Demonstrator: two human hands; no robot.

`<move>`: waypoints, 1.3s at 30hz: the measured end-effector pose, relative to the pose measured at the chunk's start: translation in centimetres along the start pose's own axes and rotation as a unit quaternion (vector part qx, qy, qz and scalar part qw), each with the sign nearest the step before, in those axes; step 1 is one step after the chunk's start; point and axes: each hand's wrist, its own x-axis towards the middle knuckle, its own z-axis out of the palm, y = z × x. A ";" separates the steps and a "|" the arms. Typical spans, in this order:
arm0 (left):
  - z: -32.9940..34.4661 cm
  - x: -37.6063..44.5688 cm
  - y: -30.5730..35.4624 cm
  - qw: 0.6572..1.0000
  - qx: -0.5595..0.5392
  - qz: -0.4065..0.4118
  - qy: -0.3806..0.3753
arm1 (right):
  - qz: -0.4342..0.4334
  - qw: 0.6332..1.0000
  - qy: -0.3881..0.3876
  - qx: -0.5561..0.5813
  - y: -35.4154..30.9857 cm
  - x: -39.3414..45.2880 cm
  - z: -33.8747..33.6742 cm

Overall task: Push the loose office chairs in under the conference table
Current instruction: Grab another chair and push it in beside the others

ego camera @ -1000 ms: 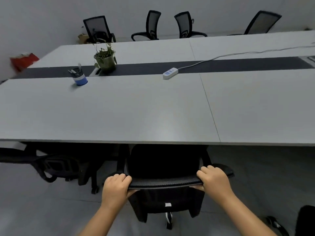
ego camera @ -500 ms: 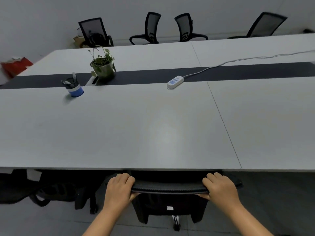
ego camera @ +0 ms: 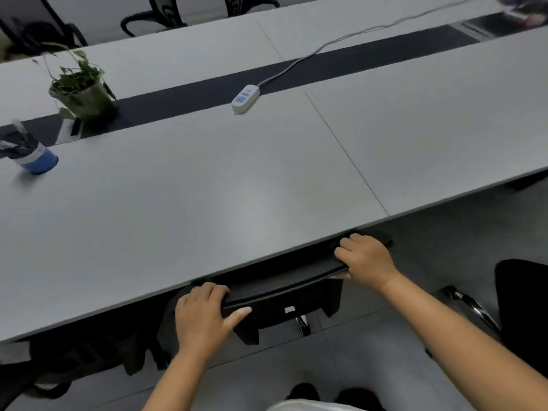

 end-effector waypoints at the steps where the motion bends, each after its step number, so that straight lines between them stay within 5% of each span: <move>1: -0.6 0.1 0.8 0.999 -0.022 0.002 -0.034 | 0.016 1.000 -0.015 0.011 -0.1 0.0 -0.1; 7: -1.6 2.0 11.7 0.966 -0.244 0.072 -0.056 | 0.262 0.961 -0.033 0.079 -2.9 -5.0 -2.8; 12: 1.5 -0.1 23.6 0.895 -0.358 0.216 -0.152 | 0.483 0.868 -0.038 0.108 -5.4 -18.2 -7.3; 18: 5.8 -10.8 35.4 0.775 -0.396 0.263 -0.417 | 0.761 0.602 0.108 0.215 -14.8 -36.4 -14.9; 21: 7.0 -16.7 40.1 0.760 -0.359 0.248 -0.482 | 0.849 0.443 0.208 0.200 -20.8 -44.0 -18.5; 24: 6.9 -22.1 45.5 0.745 -0.347 0.247 -0.513 | 0.882 0.329 0.306 0.144 -24.3 -49.6 -22.2; 27: 7.5 -27.2 52.1 0.742 -0.351 0.248 -0.514 | 0.888 0.309 0.315 0.128 -25.9 -56.5 -25.3; 33: 6.2 -33.7 66.8 0.663 -0.384 0.345 -0.542 | 0.895 0.279 0.336 0.086 -23.4 -67.1 -31.3; 39: 8.3 -37.3 80.3 0.659 -0.365 0.377 -0.539 | 0.883 0.205 0.410 0.101 -18.0 -76.2 -34.1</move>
